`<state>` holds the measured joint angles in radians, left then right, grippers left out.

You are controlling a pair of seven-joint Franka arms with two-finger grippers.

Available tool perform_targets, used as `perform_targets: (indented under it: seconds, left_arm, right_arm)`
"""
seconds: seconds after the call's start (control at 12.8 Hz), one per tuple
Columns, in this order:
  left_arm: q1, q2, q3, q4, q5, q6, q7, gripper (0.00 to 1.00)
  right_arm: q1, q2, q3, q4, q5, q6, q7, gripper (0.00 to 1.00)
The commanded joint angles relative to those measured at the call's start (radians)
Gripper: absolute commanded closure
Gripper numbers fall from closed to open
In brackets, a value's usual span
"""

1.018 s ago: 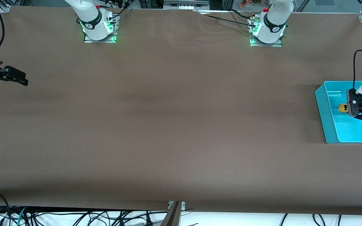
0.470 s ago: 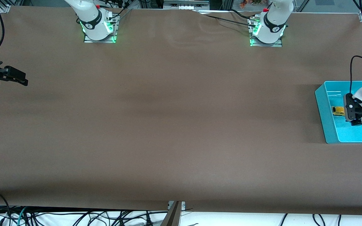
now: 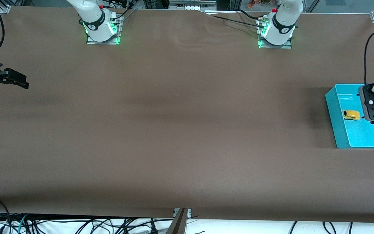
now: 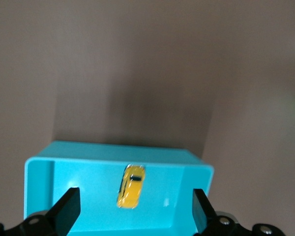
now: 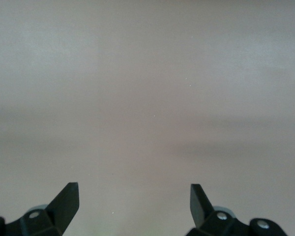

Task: Wind and store yellow beetle car

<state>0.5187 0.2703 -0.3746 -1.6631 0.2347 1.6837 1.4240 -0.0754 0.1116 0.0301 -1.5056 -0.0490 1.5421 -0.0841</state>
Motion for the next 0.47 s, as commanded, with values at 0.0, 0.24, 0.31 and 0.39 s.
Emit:
perform_targets:
  seconds: [0.0, 0.24, 0.31, 0.39]
  left_arm:
    - [-0.005, 0.027, -0.139, 0.103, -0.052, -0.158, -0.291, 0.00]
    - [-0.019, -0.002, -0.226, 0.166, -0.158, -0.252, -0.619, 0.00]
    - [-0.076, -0.028, -0.222, 0.160, -0.163, -0.253, -0.737, 0.00]
    - [-0.107, -0.060, -0.199, 0.157, -0.167, -0.251, -0.866, 0.00]
  right_arm:
    - [-0.004, -0.006, 0.002, 0.004, 0.001, 0.000, 0.001, 0.00]
    - [-0.004, -0.006, 0.001, 0.004, 0.001, 0.000, 0.003, 0.00]
    - [-0.006, -0.006, 0.001, 0.004, 0.001, 0.000, 0.003, 0.00]
    - [-0.006, -0.006, 0.001, 0.004, 0.001, 0.000, 0.003, 0.00]
